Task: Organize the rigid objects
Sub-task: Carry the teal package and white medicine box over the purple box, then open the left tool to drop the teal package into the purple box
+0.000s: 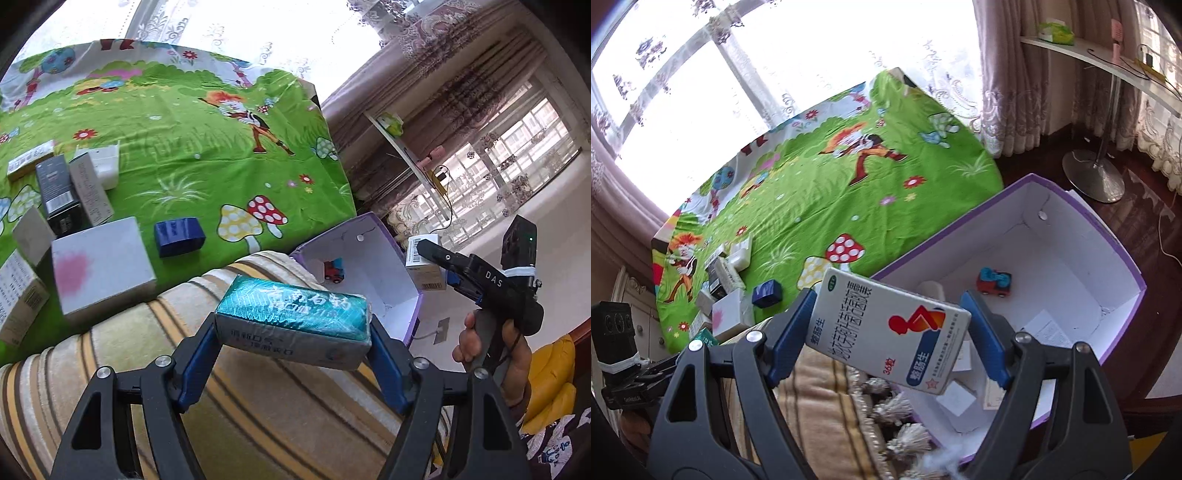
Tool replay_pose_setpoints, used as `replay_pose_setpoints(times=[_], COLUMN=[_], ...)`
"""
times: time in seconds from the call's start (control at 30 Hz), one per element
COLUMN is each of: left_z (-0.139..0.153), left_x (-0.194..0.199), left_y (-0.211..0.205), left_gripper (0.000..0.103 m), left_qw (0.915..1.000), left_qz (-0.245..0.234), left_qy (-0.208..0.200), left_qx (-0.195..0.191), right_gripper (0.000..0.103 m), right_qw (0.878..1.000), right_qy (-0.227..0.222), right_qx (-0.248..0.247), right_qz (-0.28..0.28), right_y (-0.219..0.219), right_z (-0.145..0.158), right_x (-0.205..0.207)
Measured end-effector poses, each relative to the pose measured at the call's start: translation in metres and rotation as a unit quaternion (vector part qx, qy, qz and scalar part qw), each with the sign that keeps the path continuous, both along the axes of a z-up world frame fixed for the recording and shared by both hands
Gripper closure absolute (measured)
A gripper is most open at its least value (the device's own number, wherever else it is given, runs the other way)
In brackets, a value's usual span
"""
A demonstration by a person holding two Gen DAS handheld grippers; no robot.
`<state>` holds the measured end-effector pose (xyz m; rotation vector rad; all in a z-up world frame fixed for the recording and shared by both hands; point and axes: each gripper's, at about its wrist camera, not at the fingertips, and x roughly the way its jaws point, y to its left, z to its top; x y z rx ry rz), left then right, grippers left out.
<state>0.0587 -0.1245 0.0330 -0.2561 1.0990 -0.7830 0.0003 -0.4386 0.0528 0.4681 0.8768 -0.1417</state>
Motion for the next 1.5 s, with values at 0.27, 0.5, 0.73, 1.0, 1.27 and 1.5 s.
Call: replay_pose_setpoints(times=[0.27, 0.5, 0.73, 1.0, 1.27, 1.5], left_z=[0.011, 0.006, -0.008, -0.020, -0.030, -0.049], left_x=[-0.004, -0.001, 0.006, 0.033, 0.072, 0.081], left_y=[-0.064, -0.117, -0.157, -0.195, -0.245, -0.239], left_gripper=[0.027, 0.027, 0.027, 0.027, 0.019, 0.014], left_qw=[0.9988, 0.9969, 0.9928, 0.9886, 0.9818, 0.9790], left_qz=[-0.049, -0.072, -0.066, -0.040, -0.017, 0.005], left_qy=[-0.007, 0.031, 0.099, 0.144, 0.185, 0.202], left_qx=[0.000, -0.007, -0.015, -0.017, -0.042, -0.030], right_gripper=[0.021, 0.021, 0.021, 0.021, 0.021, 0.021], right_qw=[0.998, 0.994, 0.993, 0.993, 0.993, 0.993], right_qy=[0.020, 0.038, 0.052, 0.045, 0.057, 0.066], right_qx=[-0.019, -0.032, -0.042, -0.043, -0.035, -0.036], right_qz=[-0.059, -0.097, -0.102, -0.100, -0.095, -0.090], right_y=[-0.058, -0.100, -0.121, -0.131, -0.133, -0.132], right_z=[-0.018, -0.039, -0.055, -0.056, -0.065, -0.072], right_x=[-0.017, -0.022, -0.021, -0.008, -0.010, -0.011])
